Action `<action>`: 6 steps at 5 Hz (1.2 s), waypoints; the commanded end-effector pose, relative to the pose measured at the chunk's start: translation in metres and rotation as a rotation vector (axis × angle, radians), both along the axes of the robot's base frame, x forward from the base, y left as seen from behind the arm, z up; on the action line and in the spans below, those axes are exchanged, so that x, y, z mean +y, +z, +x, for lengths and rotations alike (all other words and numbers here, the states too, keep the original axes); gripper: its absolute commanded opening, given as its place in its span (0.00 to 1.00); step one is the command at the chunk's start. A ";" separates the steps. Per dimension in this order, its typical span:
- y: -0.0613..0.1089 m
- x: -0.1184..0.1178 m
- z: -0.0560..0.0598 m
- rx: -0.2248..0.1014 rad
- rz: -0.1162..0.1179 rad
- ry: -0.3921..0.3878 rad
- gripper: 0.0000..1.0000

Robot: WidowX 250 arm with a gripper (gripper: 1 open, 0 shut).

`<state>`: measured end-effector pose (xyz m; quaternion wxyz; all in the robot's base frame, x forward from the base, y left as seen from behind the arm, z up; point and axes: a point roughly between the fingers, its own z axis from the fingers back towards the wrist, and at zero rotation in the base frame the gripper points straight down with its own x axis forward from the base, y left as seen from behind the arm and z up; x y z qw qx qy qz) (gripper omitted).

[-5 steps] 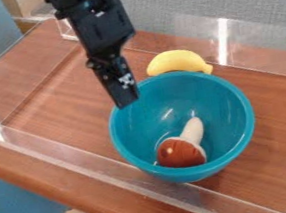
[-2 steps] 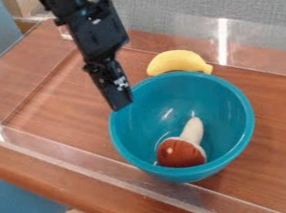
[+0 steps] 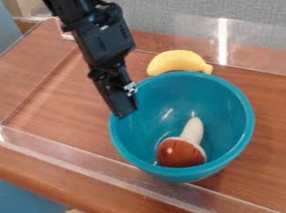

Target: Remove the yellow object from the blue bowl and put it on the table

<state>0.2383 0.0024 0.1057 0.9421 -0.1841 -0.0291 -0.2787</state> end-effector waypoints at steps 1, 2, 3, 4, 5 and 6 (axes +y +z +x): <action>0.014 -0.004 -0.004 -0.020 0.021 0.028 0.00; 0.018 0.001 -0.007 0.003 0.032 0.020 0.00; 0.023 0.005 -0.010 0.023 0.044 0.006 0.00; 0.023 0.011 -0.003 0.039 0.054 0.022 0.00; 0.023 0.014 0.002 0.057 0.069 0.037 0.00; 0.018 0.011 -0.007 0.070 0.080 0.036 0.00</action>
